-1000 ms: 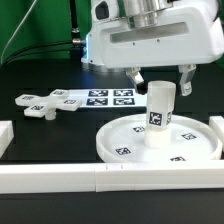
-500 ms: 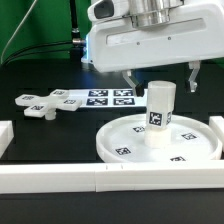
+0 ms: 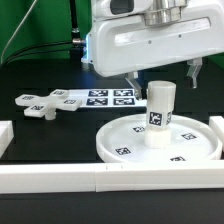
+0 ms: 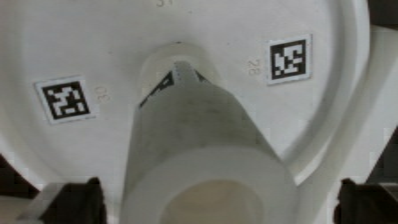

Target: Assemble round table

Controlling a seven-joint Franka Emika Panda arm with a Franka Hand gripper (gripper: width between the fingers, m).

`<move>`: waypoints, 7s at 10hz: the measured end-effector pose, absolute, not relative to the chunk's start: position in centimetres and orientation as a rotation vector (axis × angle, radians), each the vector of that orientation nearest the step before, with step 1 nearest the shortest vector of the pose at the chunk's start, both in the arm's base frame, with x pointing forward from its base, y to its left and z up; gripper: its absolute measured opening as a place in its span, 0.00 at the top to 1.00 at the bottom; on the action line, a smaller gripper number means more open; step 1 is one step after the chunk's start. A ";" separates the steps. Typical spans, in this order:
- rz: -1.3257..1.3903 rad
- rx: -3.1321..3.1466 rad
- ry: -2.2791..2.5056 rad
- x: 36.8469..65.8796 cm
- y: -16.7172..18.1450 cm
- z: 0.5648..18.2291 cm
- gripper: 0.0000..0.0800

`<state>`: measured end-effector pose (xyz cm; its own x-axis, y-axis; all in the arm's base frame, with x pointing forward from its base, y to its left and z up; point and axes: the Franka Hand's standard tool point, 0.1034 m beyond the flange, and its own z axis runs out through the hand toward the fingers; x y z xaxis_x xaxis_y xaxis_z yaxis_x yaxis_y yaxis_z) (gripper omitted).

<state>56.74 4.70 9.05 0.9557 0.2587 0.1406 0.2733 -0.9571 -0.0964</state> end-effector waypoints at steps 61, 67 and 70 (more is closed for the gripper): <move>0.144 -1.892 2.251 55.6 4.3 7.3 0.48; 0.089 -2.246 1.878 55.6 4.3 7.3 0.19; 0.058 -2.481 1.571 55.7 4.5 7.4 0.19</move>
Offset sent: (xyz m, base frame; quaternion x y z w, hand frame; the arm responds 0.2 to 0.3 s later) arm 0.0000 0.0000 0.0000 0.0000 0.0000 -0.1938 0.9810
